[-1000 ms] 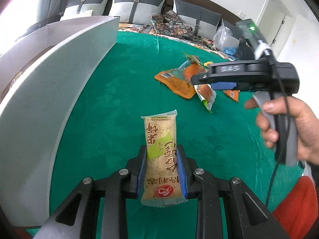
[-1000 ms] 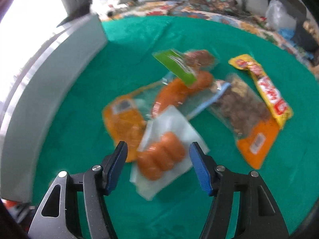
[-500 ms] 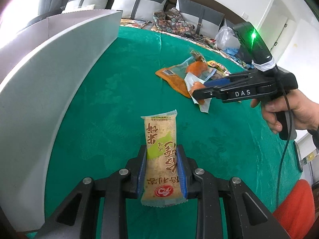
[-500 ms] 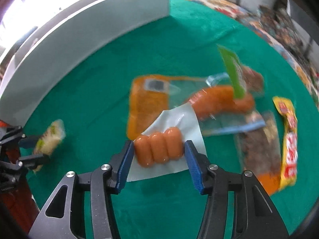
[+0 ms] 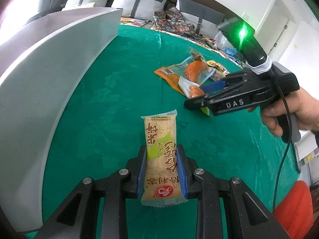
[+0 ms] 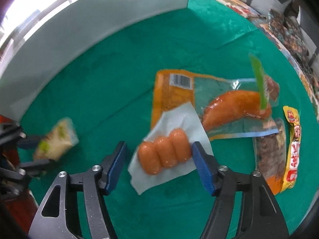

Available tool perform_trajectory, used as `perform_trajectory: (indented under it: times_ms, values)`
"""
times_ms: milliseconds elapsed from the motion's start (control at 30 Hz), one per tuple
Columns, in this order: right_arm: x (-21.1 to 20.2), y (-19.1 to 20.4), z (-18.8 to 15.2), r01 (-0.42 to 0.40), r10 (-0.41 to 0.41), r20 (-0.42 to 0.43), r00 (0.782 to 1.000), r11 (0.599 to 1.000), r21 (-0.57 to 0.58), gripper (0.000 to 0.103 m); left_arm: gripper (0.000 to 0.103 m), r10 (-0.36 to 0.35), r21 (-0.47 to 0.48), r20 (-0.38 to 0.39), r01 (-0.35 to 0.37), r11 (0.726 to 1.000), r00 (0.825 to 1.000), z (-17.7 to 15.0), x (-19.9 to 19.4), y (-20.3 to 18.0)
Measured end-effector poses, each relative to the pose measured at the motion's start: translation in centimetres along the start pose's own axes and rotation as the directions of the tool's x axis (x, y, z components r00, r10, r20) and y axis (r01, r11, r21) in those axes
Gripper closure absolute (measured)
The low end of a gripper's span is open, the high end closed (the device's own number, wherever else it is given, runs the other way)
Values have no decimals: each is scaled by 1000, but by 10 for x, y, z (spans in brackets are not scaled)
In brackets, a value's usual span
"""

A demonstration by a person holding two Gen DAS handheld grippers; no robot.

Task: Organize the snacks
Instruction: 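Grasp the orange sausage pack with the right gripper while the left holds the rice cake bar, then drop both held snacks into the white box and open both grippers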

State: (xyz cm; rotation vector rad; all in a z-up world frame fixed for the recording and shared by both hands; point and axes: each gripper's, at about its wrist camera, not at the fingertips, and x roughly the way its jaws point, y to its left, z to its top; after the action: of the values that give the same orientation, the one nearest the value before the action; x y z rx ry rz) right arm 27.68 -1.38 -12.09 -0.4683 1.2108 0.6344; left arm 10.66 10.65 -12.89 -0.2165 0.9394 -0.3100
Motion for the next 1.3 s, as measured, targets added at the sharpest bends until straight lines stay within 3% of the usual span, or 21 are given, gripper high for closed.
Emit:
perform_trajectory:
  times_ms: [33,167,267,367,467,500,567,700,767,800,833,867,900,1000,1067,1133,1200,1267,1300]
  values:
    - [-2,-3,0,2,-2,11,1000,1000,22,47,76,-4,-12,1,4,1000,1000,1,0,2]
    - [-8,-9,-3,3,-5,20,1000,994,108,49,76,-13,-21,24,14,1000,1000,3,-12,4]
    - [-23,-23,-17,-47,28,85,996,971,234,49,76,-31,-36,43,33,999,999,7,-26,3]
    - [-52,-37,-35,-158,89,202,975,922,354,49,76,-72,-81,70,78,994,995,18,-52,1]
    - [-95,-28,-29,-250,136,320,938,903,349,48,76,-104,-135,121,120,984,987,31,-85,7]
    - [-107,-21,-21,-274,153,349,925,904,329,48,76,-83,-157,171,111,981,982,42,-114,18]
    - [-132,3,3,-341,211,414,886,900,271,48,76,-47,-168,203,82,982,978,49,-134,30]
    - [-164,67,64,-476,353,499,792,868,142,47,76,146,-246,257,-82,966,955,64,-186,89]
    - [-165,97,89,-512,397,508,764,853,103,43,74,235,-296,224,-164,941,946,65,-197,125]
    - [-160,114,100,-527,416,494,763,844,104,36,62,263,-307,210,-192,932,942,62,-198,133]
    - [-151,127,109,-550,443,468,765,827,117,24,36,300,-323,184,-231,918,936,60,-199,144]
    - [-138,141,119,-591,492,424,761,794,140,21,25,365,-360,134,-297,884,921,55,-200,163]
    - [-129,149,124,-609,518,391,761,777,155,21,18,388,-384,127,-316,868,913,50,-204,173]
    - [-111,166,127,-627,559,311,768,756,190,21,17,404,-429,129,-317,846,905,38,-211,185]
    - [-116,164,118,-629,559,320,765,755,186,21,17,409,-445,134,-314,839,903,34,-210,180]
    - [-121,149,106,-592,509,351,786,783,190,21,17,401,-440,138,-306,844,906,41,-201,167]
    - [-124,127,87,-519,416,395,819,830,203,21,17,376,-405,160,-287,868,912,50,-192,139]
    - [-119,104,52,-358,239,401,884,899,254,21,17,323,-329,193,-249,911,926,65,-180,96]
    - [-112,91,39,-286,163,394,905,917,279,21,16,308,-311,198,-238,920,931,69,-178,83]
